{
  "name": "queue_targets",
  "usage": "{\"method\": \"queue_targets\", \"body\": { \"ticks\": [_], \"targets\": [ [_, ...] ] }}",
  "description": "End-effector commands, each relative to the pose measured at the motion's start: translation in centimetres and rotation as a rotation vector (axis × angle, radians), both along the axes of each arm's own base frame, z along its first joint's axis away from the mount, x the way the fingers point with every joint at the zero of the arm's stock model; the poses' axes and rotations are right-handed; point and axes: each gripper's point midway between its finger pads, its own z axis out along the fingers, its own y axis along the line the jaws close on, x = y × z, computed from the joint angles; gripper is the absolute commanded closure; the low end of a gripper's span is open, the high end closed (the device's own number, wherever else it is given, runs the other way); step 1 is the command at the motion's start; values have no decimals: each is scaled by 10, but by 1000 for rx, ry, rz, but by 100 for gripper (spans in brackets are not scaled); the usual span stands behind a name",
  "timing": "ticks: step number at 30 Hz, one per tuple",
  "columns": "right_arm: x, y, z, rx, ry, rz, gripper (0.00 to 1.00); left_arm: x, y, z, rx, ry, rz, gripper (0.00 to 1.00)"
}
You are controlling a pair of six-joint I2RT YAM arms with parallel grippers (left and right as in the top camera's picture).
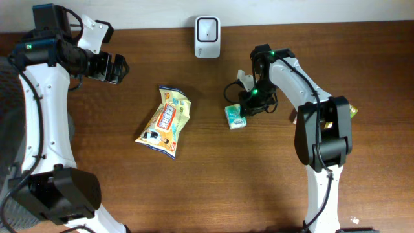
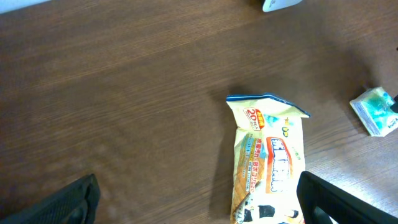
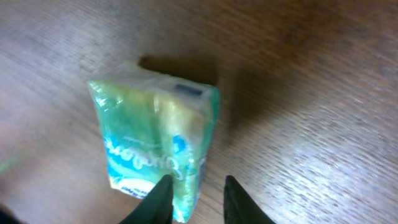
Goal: Scan the item barcode
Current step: 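Reach the right gripper down and grasp the green Kleenex tissue pack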
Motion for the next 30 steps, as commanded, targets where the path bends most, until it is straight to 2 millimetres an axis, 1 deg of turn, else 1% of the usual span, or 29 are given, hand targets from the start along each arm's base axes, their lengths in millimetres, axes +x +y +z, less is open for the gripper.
{"method": "queue_targets", "body": {
  "ticks": [1, 3, 5, 6, 7, 9, 11, 12, 13, 14, 15, 16, 17, 18, 19, 20, 21, 22, 23, 25, 27, 29, 30],
  "targets": [
    [6, -3, -1, -39, -29, 24, 72, 0, 0, 7, 4, -22, -15, 1],
    [5, 0, -4, -25, -28, 22, 71, 0, 0, 7, 4, -22, -15, 1],
    [0, 12, -7, 52, -9, 16, 71, 0, 0, 7, 4, -22, -15, 1],
    [-1, 16, -8, 81, -3, 13, 71, 0, 0, 7, 4, -22, -15, 1],
    [-5, 18, -14, 93, 11, -1, 71, 0, 0, 7, 4, -22, -15, 1],
    [-12, 16, -23, 88, 31, -7, 71, 0, 0, 7, 4, -22, -15, 1],
    [-11, 11, -26, 65, 25, -8, 73, 0, 0, 7, 4, -22, -15, 1],
    [-5, -4, -27, -7, 7, -28, 73, 0, 0, 7, 4, -22, -15, 1],
    [6, -25, -21, -106, -15, -75, 72, 0, 0, 7, 4, -22, -15, 0],
    [21, -38, 0, -174, -59, -81, 63, 0, 0, 7, 4, -22, -15, 1],
    [32, -40, 16, -193, -97, -81, 59, 0, 0, 7, 4, -22, -15, 1],
    [43, -36, 34, -188, -139, -80, 56, 0, 0, 7, 4, -22, -15, 1],
    [57, -25, 59, -170, -206, -71, 52, 0, 0, 7, 4, -22, -15, 1],
    [64, -12, 68, -158, -238, -96, 51, 0, 0, 7, 4, -22, -15, 1],
    [66, -3, 68, -151, -248, -122, 52, 0, 0, 7, 4, -22, -15, 1],
    [67, 8, 59, -172, -240, -204, 66, 0, 0, 7, 4, -22, -15, 1],
    [67, 4, 46, -249, -227, -316, 80, 0, 0, 7, 4, -22, -15, 1],
    [63, 1, 34, -311, -200, -413, 91, 0, 0, 7, 4, -22, -15, 1],
    [58, 1, 27, -339, -176, -475, 93, 0, 0, 7, 4, -22, -15, 1],
    [49, 4, 9, -367, -121, -542, 95, 0, 0, 7, 4, -22, -15, 1],
    [43, 6, 3, -379, -102, -539, 95, 0, 0, 7, 4, -22, -15, 1],
    [32, 5, -7, -398, -74, -525, 95, 0, 0, 7, 4, -22, -15, 1],
    [28, 9, -11, -398, -69, -498, 95, 0, 0, 7, 4, -22, -15, 1]
  ]
}}
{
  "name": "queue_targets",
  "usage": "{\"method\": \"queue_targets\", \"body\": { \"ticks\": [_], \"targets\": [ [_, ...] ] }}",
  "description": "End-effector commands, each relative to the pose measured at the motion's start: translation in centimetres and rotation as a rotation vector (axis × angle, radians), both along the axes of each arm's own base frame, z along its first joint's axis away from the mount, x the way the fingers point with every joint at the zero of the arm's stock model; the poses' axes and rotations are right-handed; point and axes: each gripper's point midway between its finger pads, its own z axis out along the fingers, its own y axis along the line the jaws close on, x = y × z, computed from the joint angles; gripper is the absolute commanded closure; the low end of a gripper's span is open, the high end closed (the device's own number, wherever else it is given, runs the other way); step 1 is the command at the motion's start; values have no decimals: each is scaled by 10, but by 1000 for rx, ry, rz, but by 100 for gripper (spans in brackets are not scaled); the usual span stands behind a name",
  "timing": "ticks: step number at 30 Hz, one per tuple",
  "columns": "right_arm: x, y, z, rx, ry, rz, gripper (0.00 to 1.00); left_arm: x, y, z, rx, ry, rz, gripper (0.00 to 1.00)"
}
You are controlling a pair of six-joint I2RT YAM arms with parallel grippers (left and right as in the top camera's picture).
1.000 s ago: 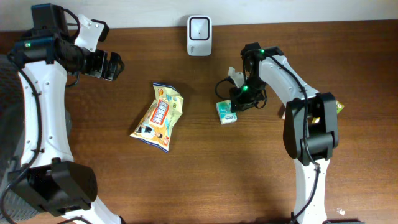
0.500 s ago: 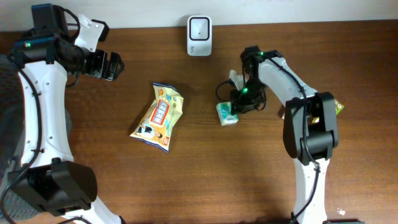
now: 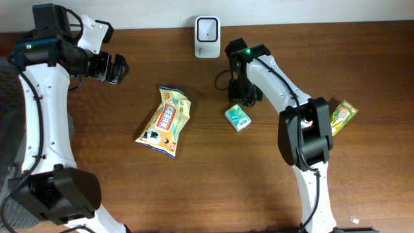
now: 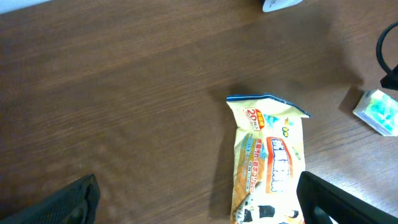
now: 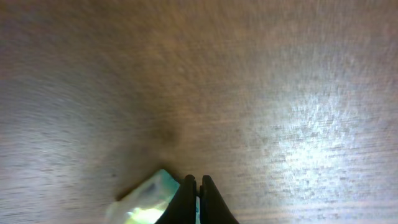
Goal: Scan the item barcode
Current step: 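Reach the right gripper down and grasp the green Kleenex tissue pack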
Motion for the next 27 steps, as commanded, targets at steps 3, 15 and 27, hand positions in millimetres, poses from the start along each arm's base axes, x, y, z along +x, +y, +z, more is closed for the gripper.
{"method": "queue_targets", "body": {
  "ticks": [3, 15, 27],
  "targets": [
    [-27, 55, -10, 156, 57, 337, 95, 0, 0, 7, 4, -22, -15, 1],
    [-75, -5, 45, -13, 217, 402, 95, 0, 0, 7, 4, -22, -15, 1],
    [-69, -14, 29, 404, 141, 570, 54, 0, 0, 7, 4, -22, -15, 1]
  ]
}}
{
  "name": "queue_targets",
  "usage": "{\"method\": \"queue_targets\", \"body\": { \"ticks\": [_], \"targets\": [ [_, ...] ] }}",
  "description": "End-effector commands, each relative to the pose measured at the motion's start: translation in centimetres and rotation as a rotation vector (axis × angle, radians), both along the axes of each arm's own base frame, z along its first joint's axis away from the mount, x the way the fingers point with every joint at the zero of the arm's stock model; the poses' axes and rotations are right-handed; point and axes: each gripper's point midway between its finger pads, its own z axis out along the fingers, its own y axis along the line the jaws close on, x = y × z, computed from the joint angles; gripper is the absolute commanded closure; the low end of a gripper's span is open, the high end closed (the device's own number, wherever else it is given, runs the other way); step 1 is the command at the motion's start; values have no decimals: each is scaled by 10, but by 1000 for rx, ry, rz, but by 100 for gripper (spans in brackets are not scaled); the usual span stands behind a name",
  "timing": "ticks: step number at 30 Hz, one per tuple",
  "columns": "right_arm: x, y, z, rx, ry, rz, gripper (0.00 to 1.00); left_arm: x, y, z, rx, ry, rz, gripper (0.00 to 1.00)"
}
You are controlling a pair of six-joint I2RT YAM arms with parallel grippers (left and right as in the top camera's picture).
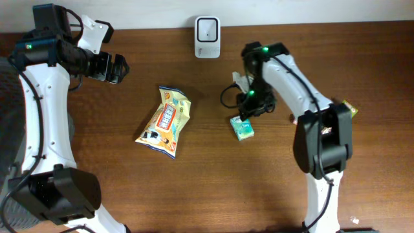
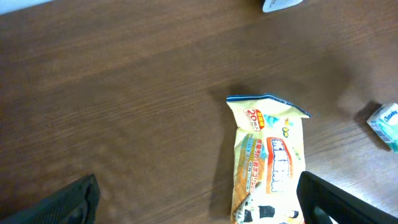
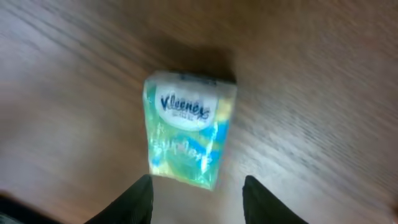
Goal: Scan the item barcode
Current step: 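Reach the right gripper down and grasp the green Kleenex tissue pack, then lift the tissue pack with the right gripper toward the scanner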
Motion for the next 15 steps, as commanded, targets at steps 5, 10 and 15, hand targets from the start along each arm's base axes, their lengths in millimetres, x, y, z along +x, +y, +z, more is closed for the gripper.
{"method": "queue_targets", "body": {
  "ticks": [5, 10, 15],
  "targets": [
    [-15, 1, -43, 223, 44, -43, 55, 0, 0, 7, 4, -21, -15, 1],
    [-24, 11, -52, 286, 87, -117, 96, 0, 0, 6, 4, -21, -15, 1],
    [-21, 62, 45, 747, 152, -92, 96, 0, 0, 6, 4, -21, -15, 1]
  ]
}}
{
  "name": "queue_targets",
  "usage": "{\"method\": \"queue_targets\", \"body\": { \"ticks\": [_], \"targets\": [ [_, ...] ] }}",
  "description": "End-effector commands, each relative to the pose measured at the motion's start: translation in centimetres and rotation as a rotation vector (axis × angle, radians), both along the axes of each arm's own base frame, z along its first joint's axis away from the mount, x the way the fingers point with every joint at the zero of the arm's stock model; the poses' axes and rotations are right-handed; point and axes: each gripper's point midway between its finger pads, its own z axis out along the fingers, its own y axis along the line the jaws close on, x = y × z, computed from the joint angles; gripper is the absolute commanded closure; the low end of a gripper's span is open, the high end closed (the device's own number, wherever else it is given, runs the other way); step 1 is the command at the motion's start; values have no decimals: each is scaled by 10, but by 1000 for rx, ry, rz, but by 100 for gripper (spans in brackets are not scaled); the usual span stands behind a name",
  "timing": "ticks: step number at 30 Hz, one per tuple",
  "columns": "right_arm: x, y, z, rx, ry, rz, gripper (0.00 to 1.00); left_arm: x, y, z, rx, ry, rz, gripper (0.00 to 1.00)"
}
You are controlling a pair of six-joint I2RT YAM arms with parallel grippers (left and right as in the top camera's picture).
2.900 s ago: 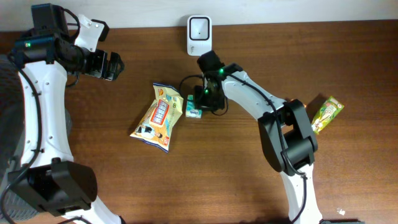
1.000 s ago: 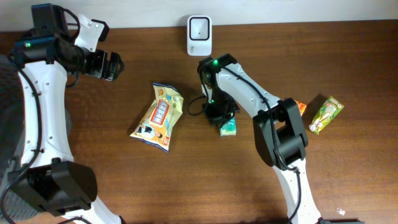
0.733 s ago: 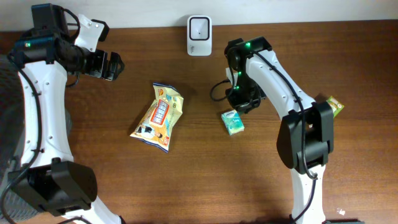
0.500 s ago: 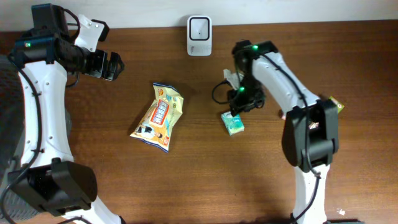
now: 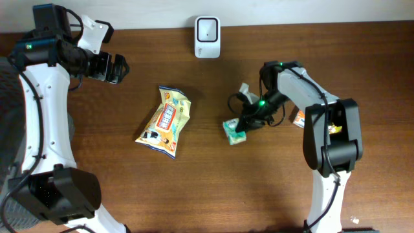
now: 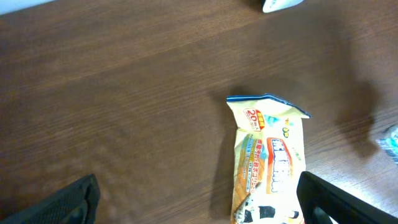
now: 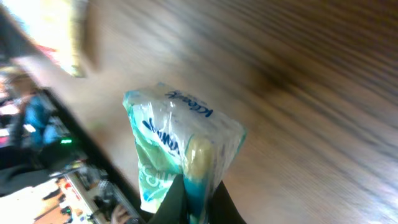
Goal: Scan the item barcode
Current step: 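Lift the tissue pack with the right gripper toward the scanner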
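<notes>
A green and white Kleenex tissue pack (image 7: 180, 140) is pinched between the fingers of my right gripper (image 7: 196, 199), which is shut on it. From overhead the pack (image 5: 234, 131) sits at or just above the tabletop mid-table, with the right gripper (image 5: 248, 121) at its right side. The white barcode scanner (image 5: 207, 29) stands at the back edge, well away from the pack. My left gripper (image 5: 116, 68) hovers open at the far left with nothing in it.
A yellow and orange snack bag (image 5: 165, 121) lies left of the pack, and also shows under the left gripper (image 6: 270, 162). Two more small packets, an orange one (image 5: 299, 118) and a yellow-green one (image 5: 334, 127), lie by the right arm.
My right gripper stood open over the tissue pack lying flat on the table. Now it is shut on the pack, which has shifted slightly left and tilted. The left arm is unchanged.
First my right fingers were close together at the pack's edge. Then they were shut beyond the pack, nearer the scanner, with the pack left on the table. Then they stood wide open over the pack, and now they grip it. The left arm stayed put throughout.
</notes>
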Motion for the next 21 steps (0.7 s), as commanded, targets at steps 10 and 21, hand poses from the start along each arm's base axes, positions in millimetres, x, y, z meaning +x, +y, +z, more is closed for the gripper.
{"method": "queue_targets", "body": {
  "ticks": [10, 21],
  "targets": [
    [56, 56, 218, 869, -299, -52, 96, 0, 0, 6, 4, -21, -15, 1],
    [87, -18, 239, 831, -302, -253, 96, 0, 0, 6, 4, -20, -15, 1]
  ]
}}
